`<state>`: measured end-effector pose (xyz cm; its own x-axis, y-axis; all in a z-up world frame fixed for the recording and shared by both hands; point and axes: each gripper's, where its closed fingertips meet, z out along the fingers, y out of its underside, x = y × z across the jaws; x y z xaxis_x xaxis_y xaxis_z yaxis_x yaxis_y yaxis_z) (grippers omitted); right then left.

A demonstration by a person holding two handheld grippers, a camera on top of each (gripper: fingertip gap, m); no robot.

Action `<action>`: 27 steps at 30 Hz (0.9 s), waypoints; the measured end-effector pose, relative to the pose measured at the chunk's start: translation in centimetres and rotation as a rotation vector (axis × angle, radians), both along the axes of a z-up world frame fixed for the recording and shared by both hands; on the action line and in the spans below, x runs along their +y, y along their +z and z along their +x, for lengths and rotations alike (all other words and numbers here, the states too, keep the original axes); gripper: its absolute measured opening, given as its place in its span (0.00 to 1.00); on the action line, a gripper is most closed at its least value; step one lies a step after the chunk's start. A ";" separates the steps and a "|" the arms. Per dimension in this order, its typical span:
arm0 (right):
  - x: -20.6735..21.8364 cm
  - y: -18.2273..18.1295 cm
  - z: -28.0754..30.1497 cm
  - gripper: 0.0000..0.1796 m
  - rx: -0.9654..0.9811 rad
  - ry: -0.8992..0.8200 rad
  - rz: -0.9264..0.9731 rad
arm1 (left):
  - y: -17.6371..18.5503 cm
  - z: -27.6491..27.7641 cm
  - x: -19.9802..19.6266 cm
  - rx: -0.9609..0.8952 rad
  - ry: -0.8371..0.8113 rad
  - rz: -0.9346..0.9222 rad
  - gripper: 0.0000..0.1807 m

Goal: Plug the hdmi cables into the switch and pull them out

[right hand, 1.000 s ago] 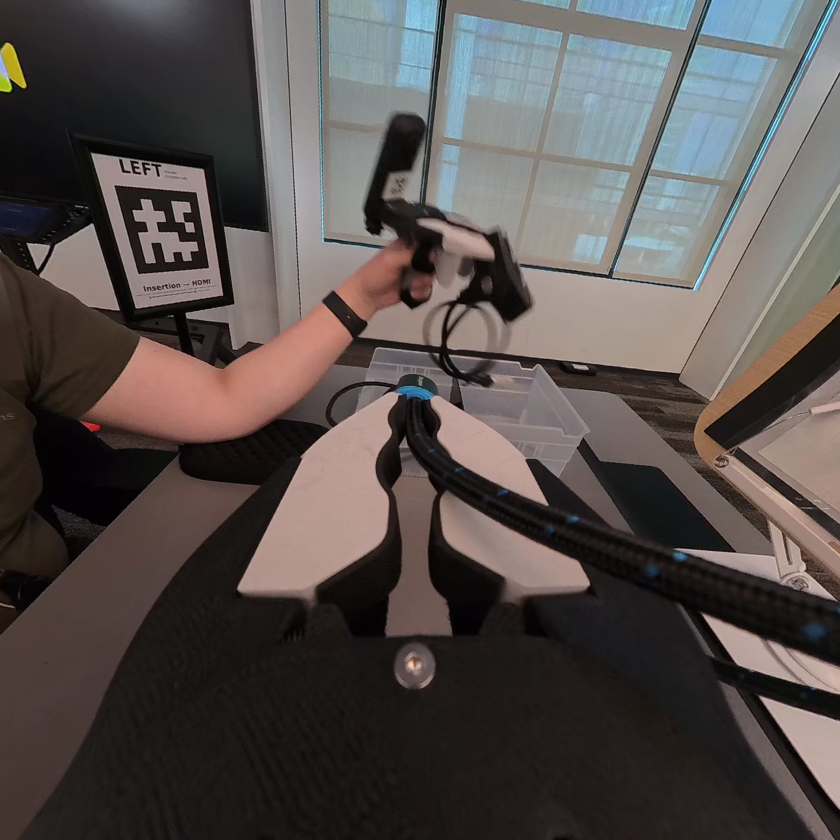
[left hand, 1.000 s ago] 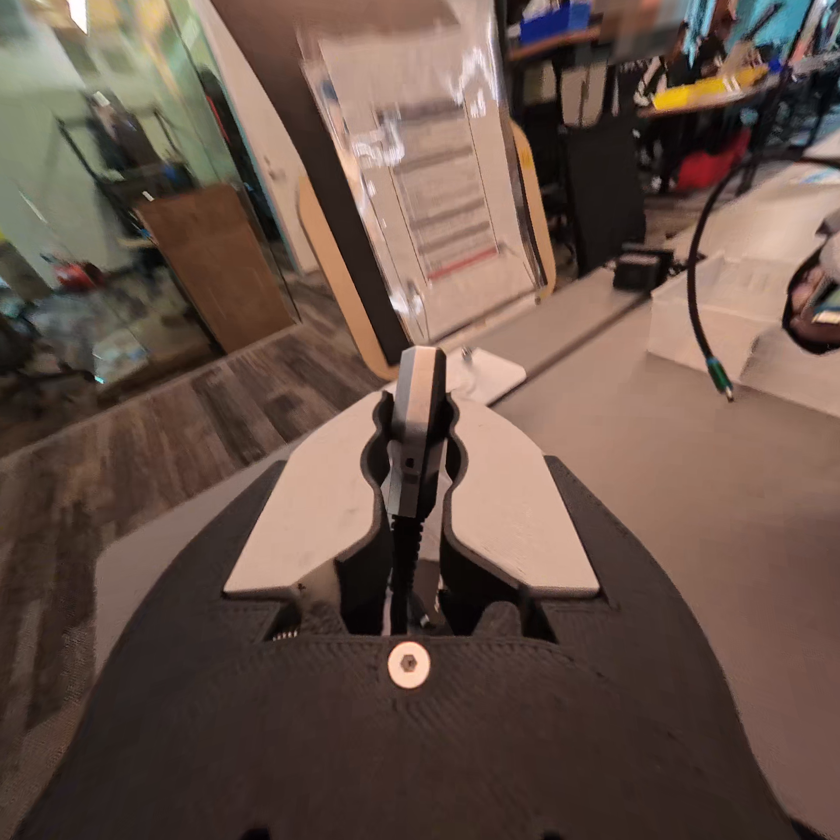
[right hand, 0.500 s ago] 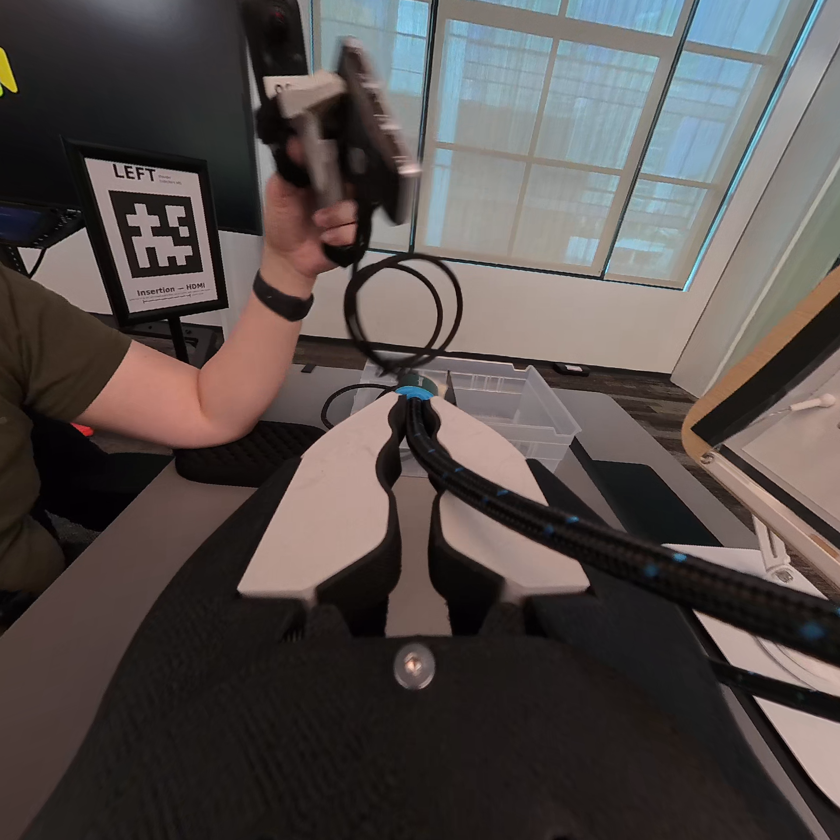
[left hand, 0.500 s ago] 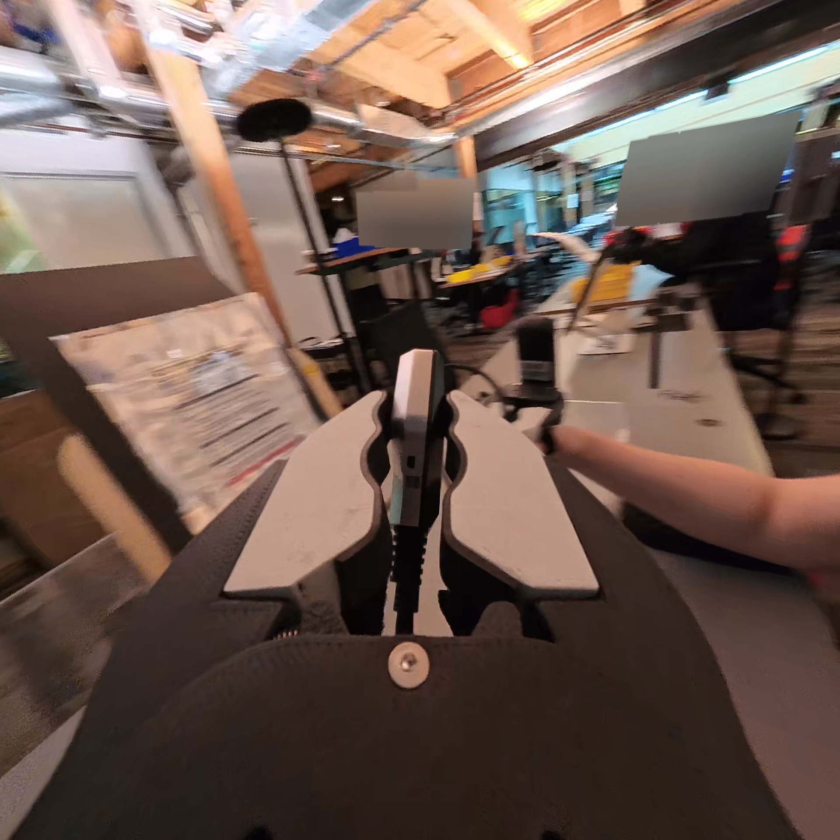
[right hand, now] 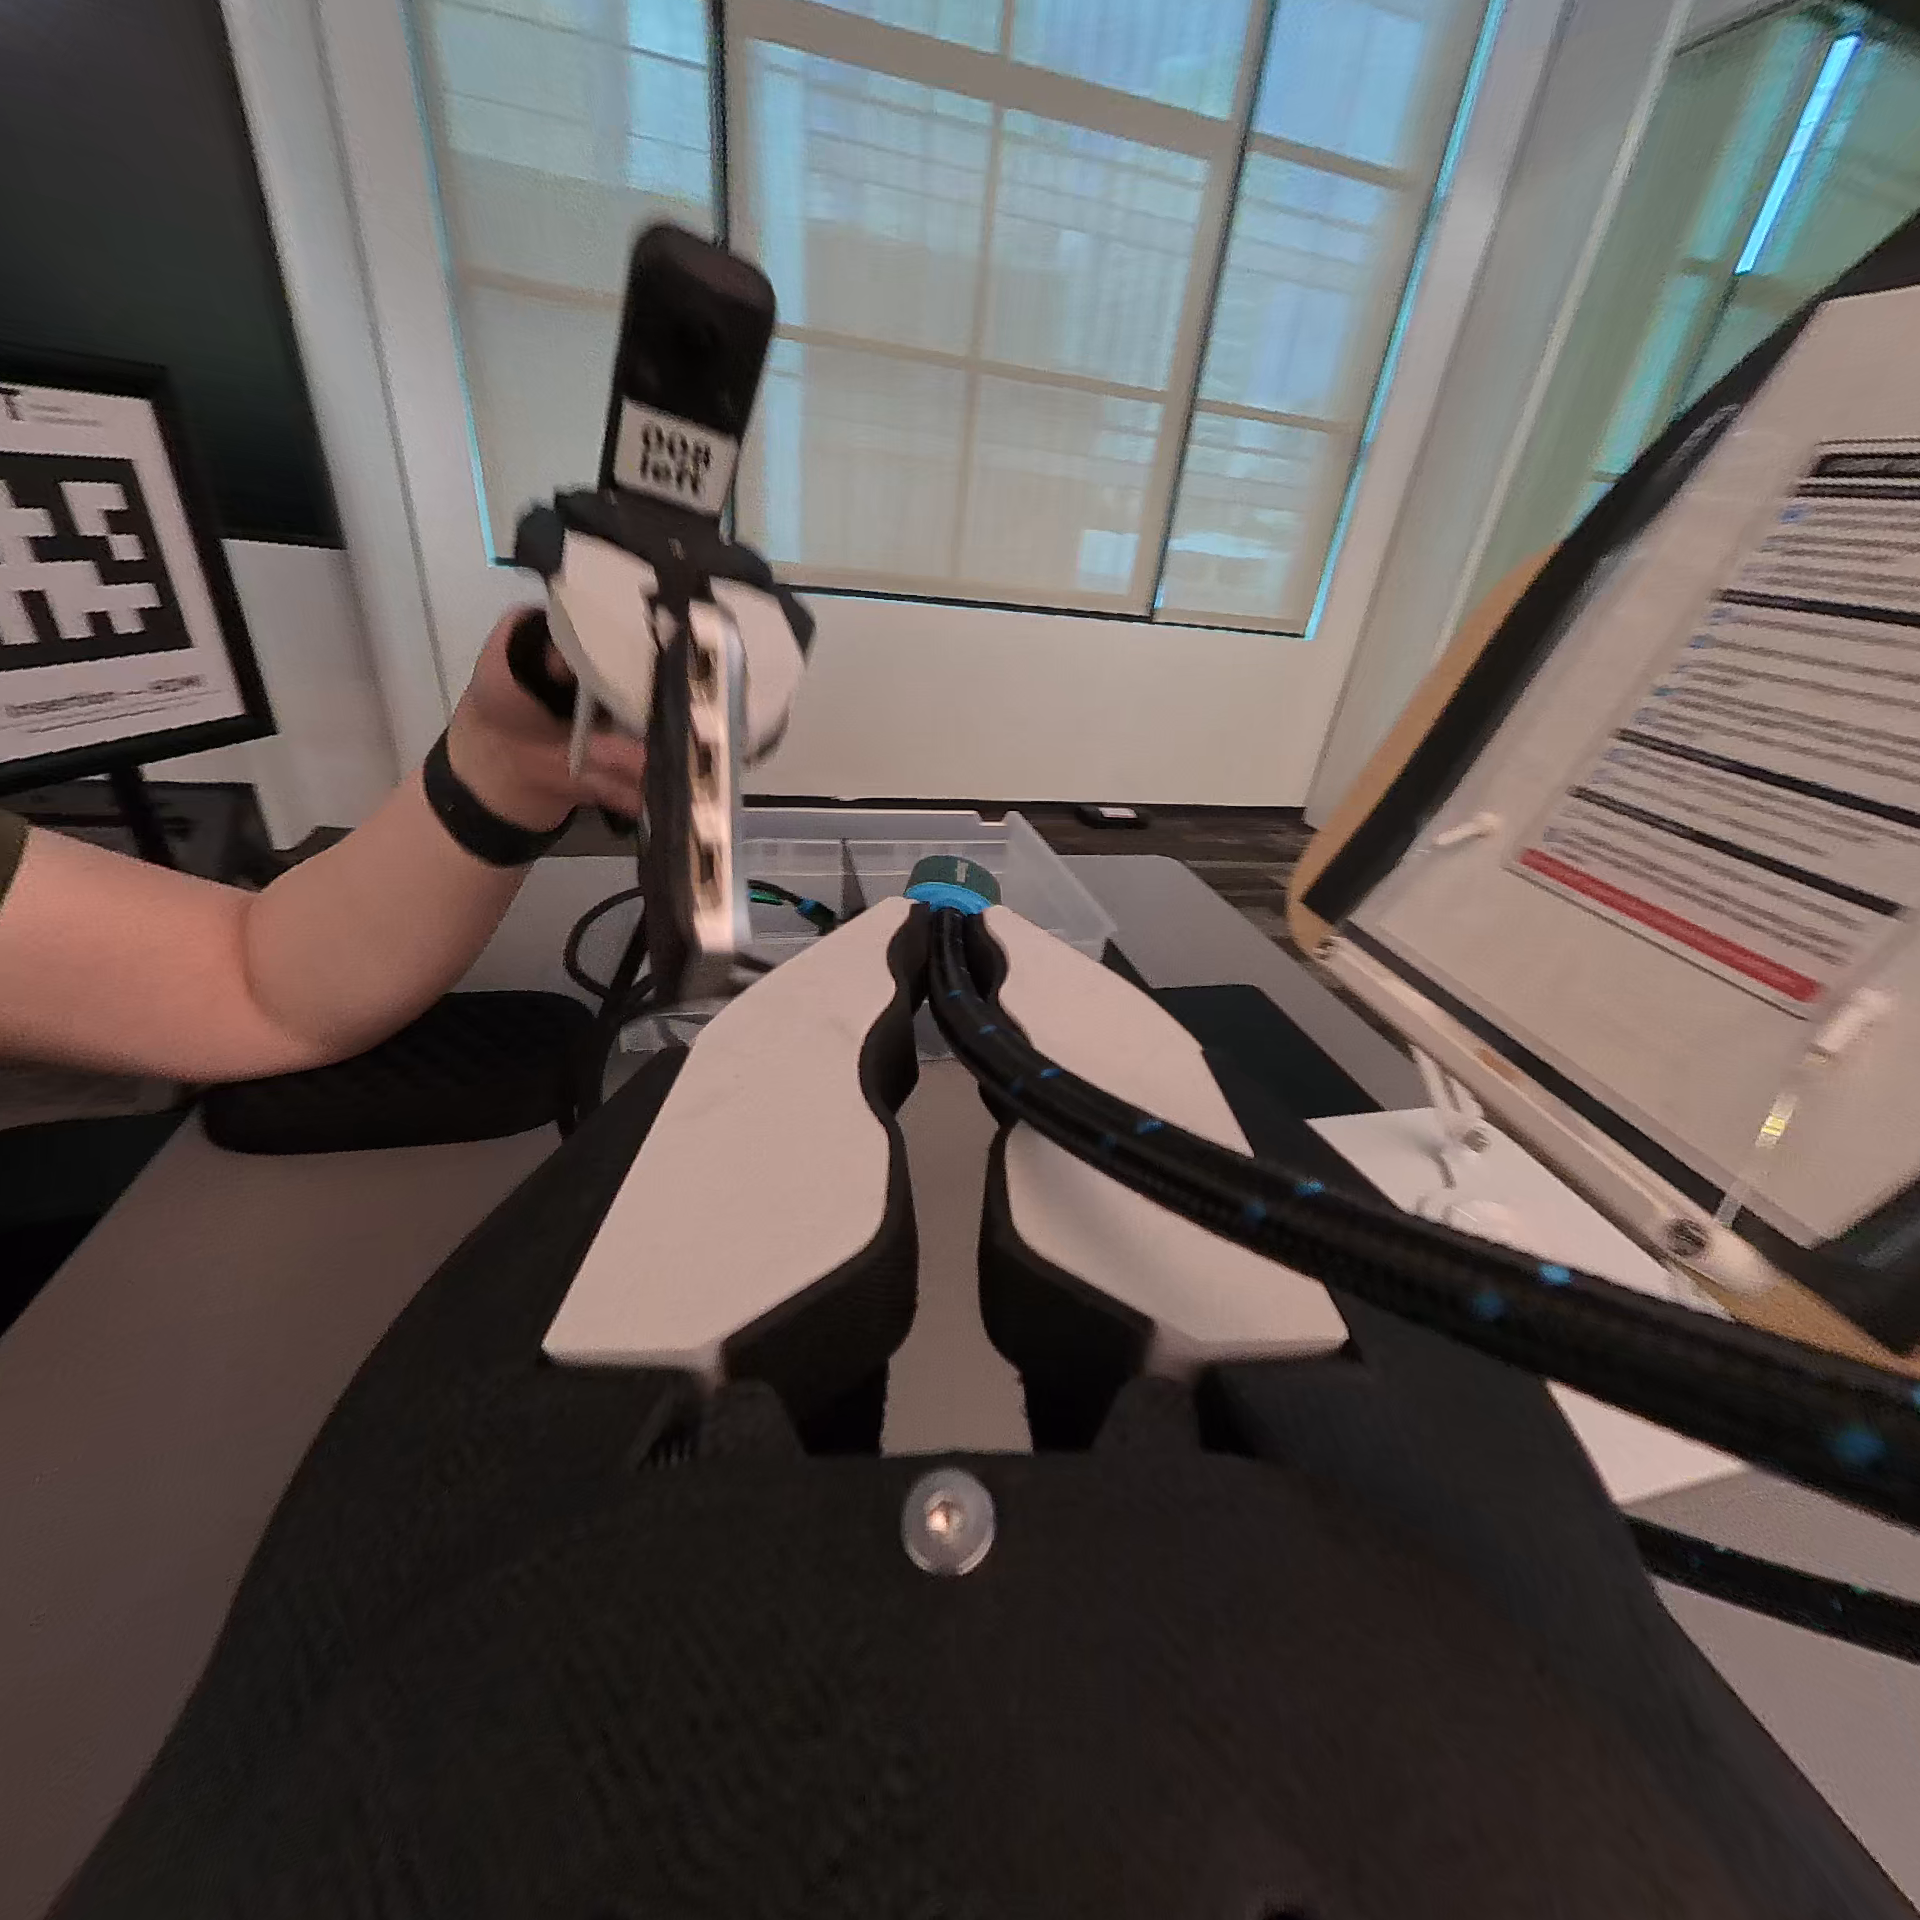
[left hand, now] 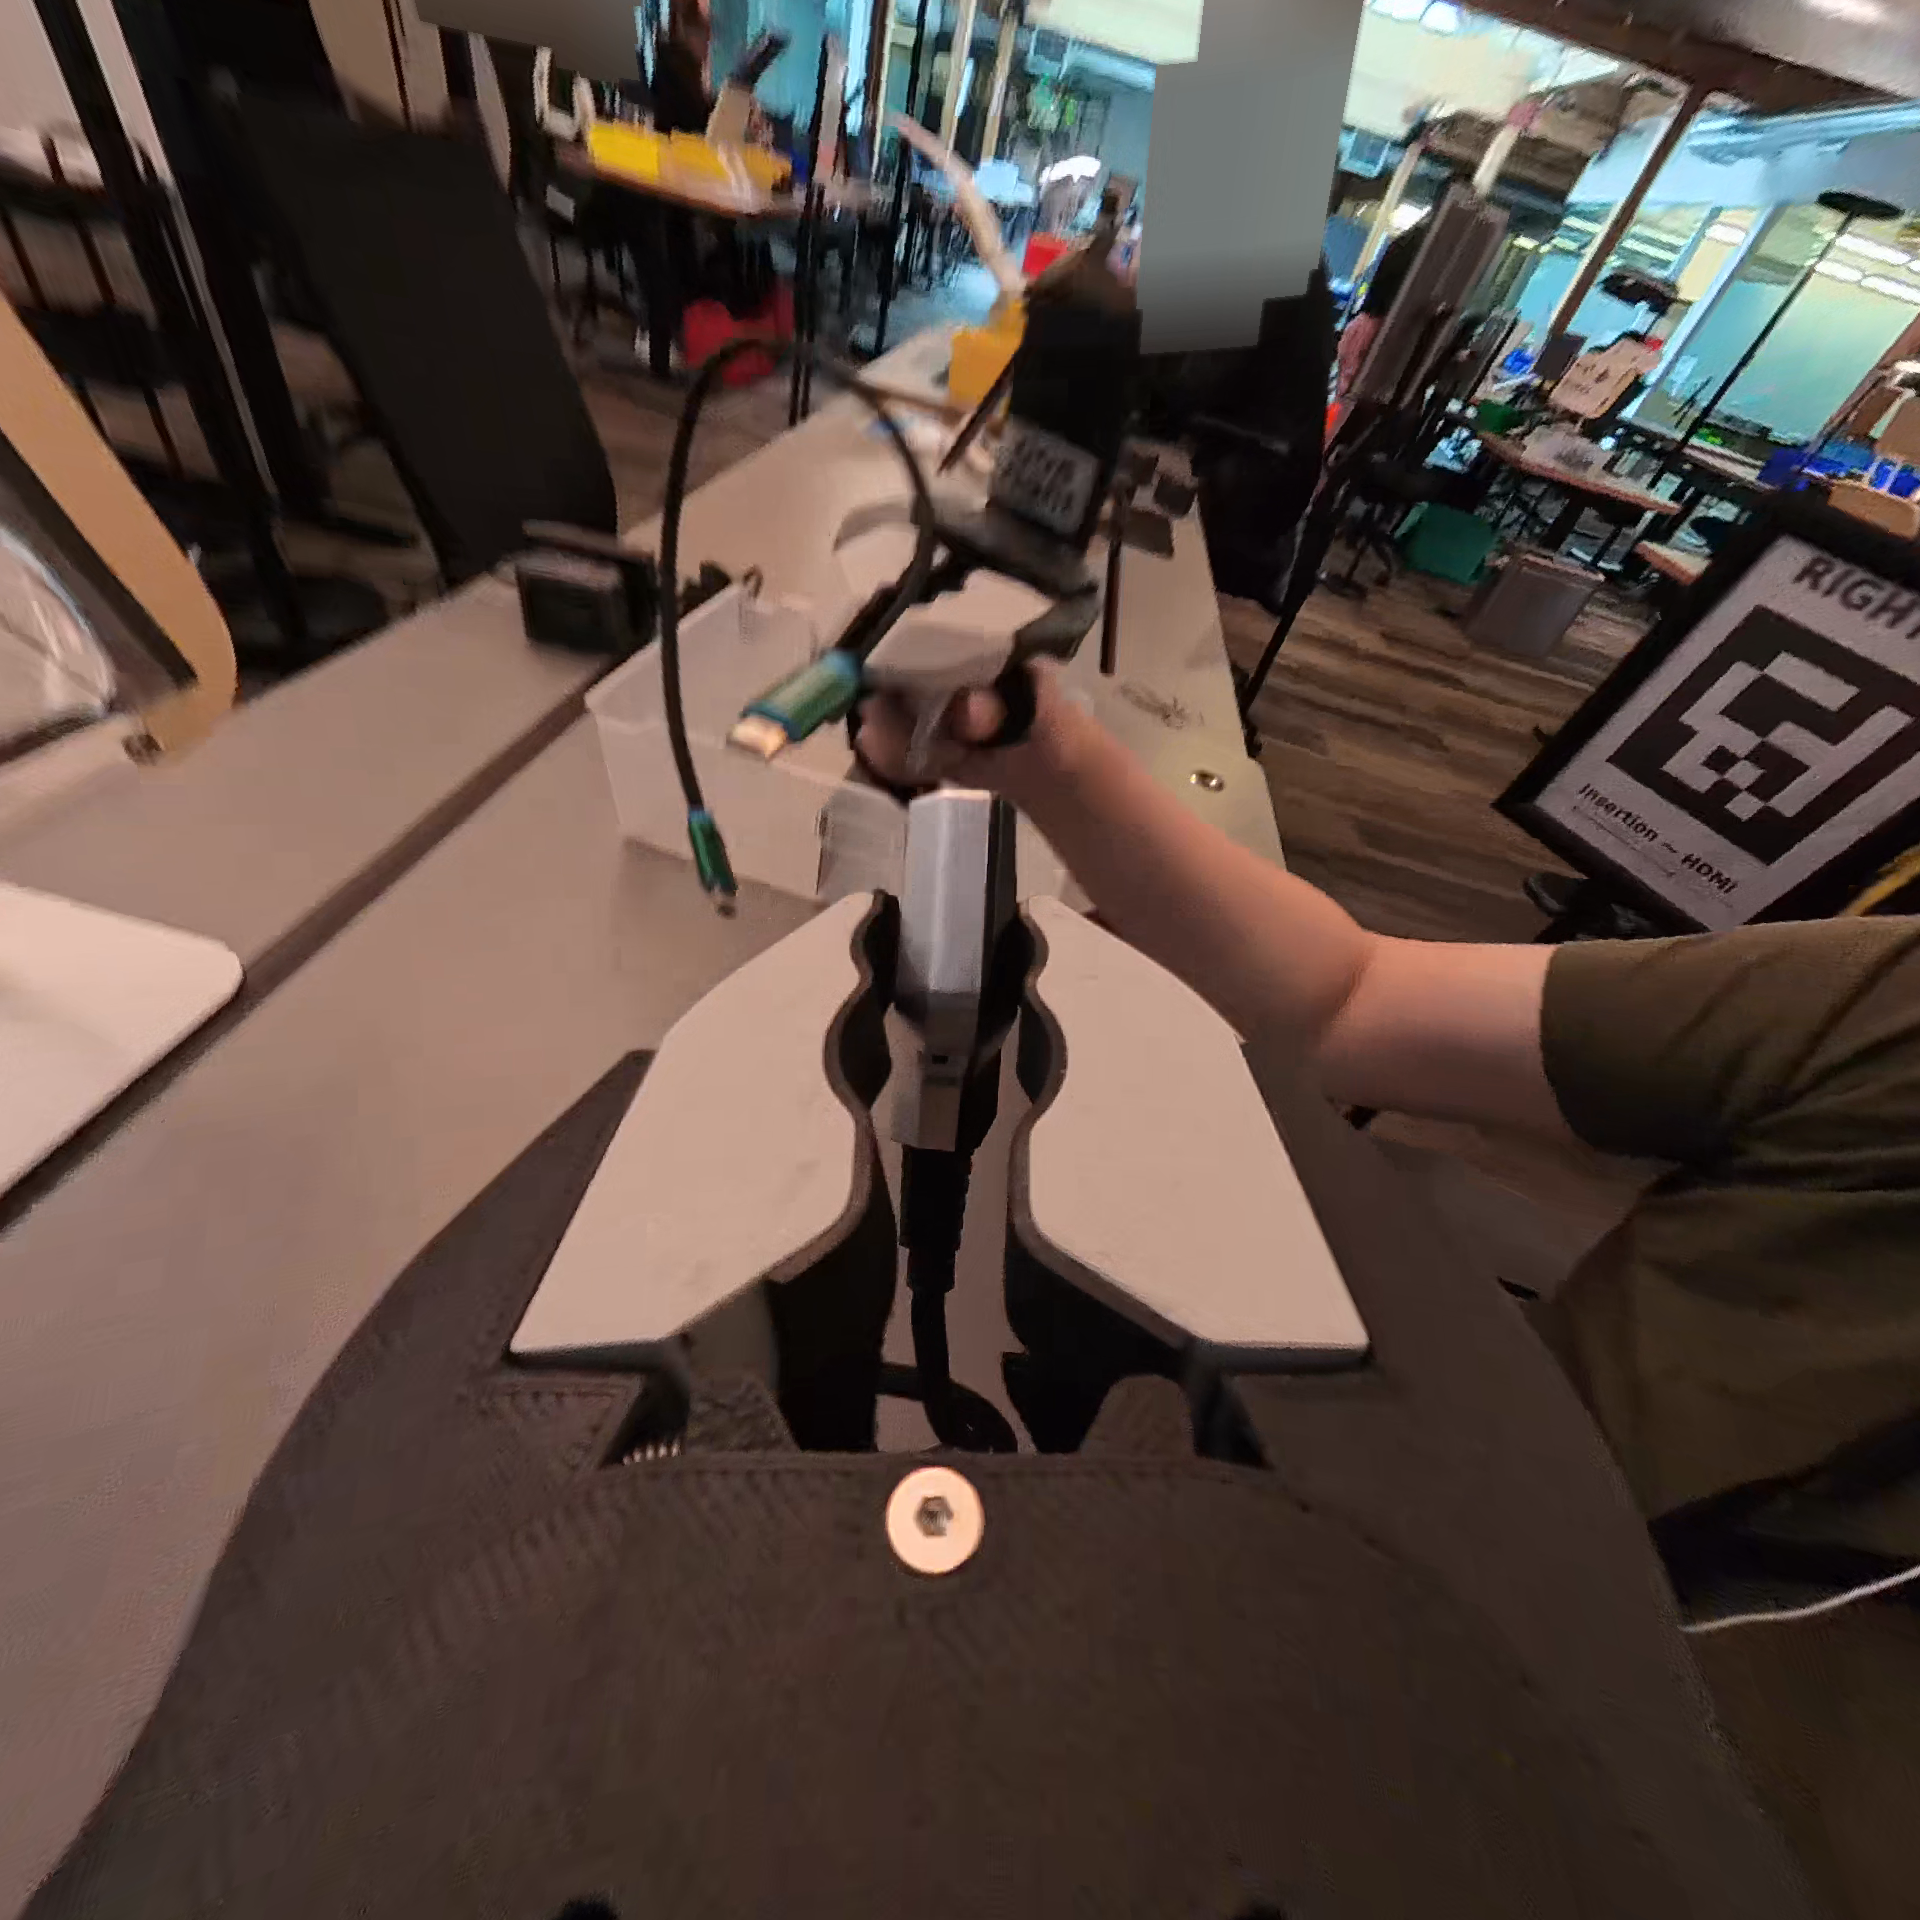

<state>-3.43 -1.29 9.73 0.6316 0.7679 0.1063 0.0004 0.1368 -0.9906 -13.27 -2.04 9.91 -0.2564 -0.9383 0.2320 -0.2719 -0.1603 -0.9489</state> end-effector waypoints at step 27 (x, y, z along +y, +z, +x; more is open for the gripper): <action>-1.2 1.5 0.3 0.04 -0.054 -0.012 0.060 | -17.3 1.7 3.8 0.693 0.099 -0.285 0.11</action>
